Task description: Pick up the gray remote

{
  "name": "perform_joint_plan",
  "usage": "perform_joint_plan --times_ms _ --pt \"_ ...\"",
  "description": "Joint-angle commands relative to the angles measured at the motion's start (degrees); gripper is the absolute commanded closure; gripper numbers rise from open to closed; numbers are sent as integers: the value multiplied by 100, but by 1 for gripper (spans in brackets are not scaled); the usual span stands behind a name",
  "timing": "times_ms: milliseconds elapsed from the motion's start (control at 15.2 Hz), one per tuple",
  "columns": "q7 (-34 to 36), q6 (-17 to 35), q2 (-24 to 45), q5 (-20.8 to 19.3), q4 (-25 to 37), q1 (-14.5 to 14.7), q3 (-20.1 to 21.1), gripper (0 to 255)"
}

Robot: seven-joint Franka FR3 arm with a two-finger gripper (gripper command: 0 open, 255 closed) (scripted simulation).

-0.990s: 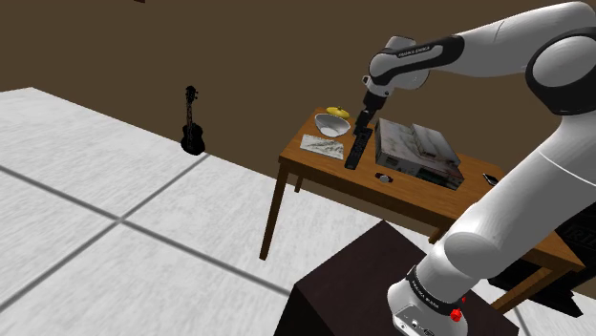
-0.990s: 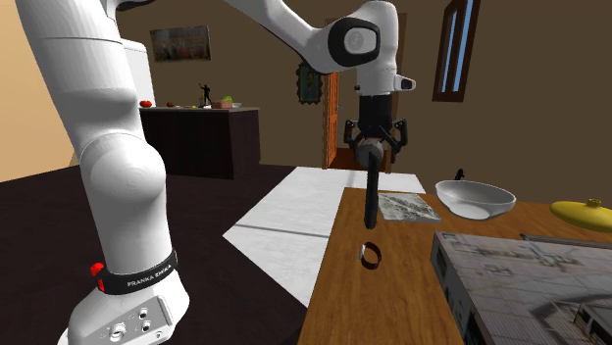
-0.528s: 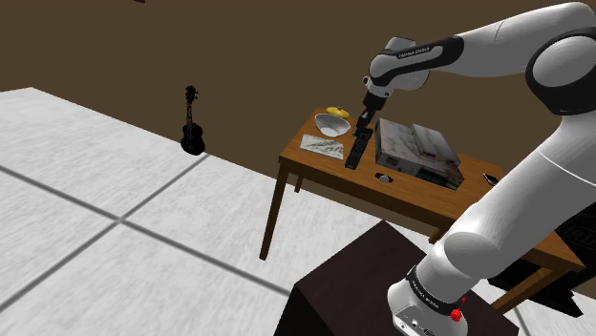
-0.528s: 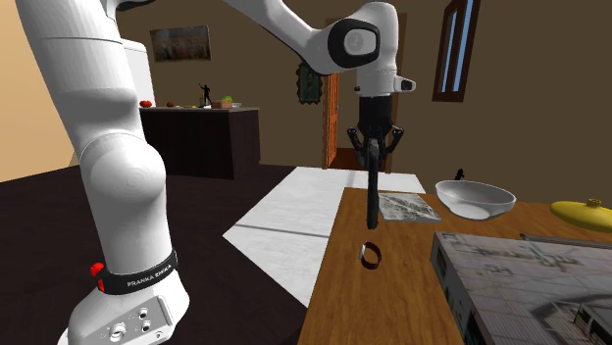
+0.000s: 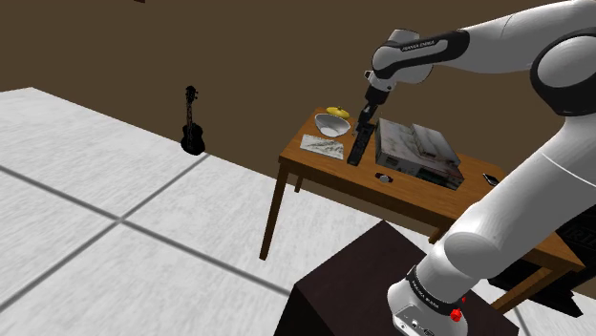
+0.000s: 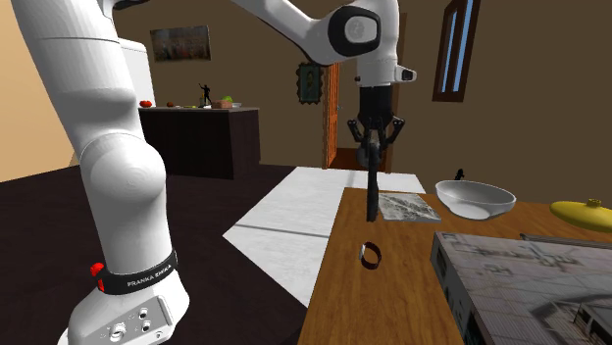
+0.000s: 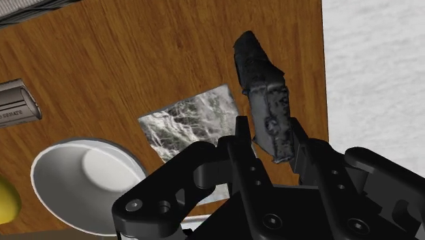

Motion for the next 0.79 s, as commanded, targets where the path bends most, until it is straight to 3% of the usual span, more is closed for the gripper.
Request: perform_joint_plan --times_ms 0,726 --pt "1 -147 -34 -11 113 -2 2 255" --pt "33 -848 -150 -44 704 10 34 255"
